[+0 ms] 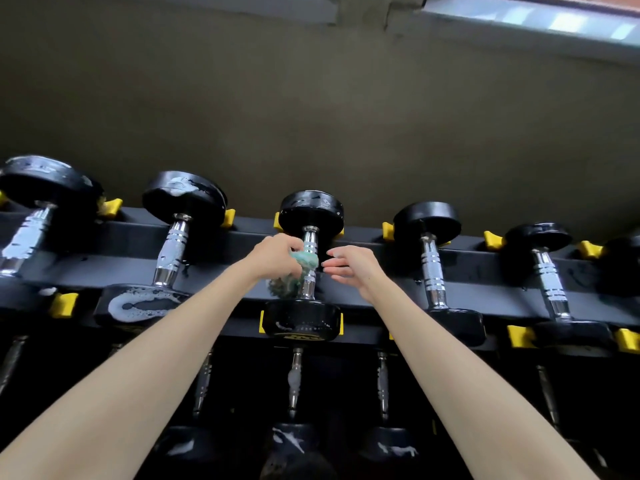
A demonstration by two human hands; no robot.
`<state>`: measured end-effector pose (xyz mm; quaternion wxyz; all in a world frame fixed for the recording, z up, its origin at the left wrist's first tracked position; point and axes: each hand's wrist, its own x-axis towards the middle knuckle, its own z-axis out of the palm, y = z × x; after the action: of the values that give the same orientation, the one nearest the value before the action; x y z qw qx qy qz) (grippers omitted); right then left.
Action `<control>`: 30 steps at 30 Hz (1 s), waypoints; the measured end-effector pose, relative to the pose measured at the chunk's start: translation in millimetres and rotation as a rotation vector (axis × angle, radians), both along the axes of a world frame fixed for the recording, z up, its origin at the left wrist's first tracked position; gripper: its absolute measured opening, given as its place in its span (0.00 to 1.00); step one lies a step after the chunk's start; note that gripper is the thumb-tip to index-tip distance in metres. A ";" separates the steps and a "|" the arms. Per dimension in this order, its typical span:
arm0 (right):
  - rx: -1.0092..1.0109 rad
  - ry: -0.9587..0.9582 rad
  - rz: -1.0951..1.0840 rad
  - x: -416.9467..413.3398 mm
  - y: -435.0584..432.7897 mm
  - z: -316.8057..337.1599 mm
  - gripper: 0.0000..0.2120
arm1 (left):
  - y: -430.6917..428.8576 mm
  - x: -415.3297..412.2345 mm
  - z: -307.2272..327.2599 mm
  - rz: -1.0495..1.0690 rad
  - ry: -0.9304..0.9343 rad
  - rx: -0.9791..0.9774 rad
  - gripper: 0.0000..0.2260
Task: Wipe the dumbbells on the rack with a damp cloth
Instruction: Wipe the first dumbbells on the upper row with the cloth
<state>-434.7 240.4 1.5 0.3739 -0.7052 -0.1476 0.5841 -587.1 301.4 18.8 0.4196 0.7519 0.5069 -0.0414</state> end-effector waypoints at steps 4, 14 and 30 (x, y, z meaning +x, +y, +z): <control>0.014 0.005 -0.012 -2.6 -10.9 6.6 0.09 | -15.5 5.9 16.7 -0.236 0.167 -0.029 0.05; 0.096 -0.063 0.061 1.6 -45.9 21.4 0.14 | -34.6 7.8 47.8 -0.355 0.228 0.032 0.10; 0.351 0.537 -0.366 44.8 -29.5 3.9 0.11 | -7.6 65.0 45.7 0.450 -0.199 -0.023 0.13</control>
<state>-389.9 210.9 5.4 0.6128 -0.4668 -0.0136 0.6375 -522.1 293.8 64.4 0.4745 0.6158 0.6171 0.1218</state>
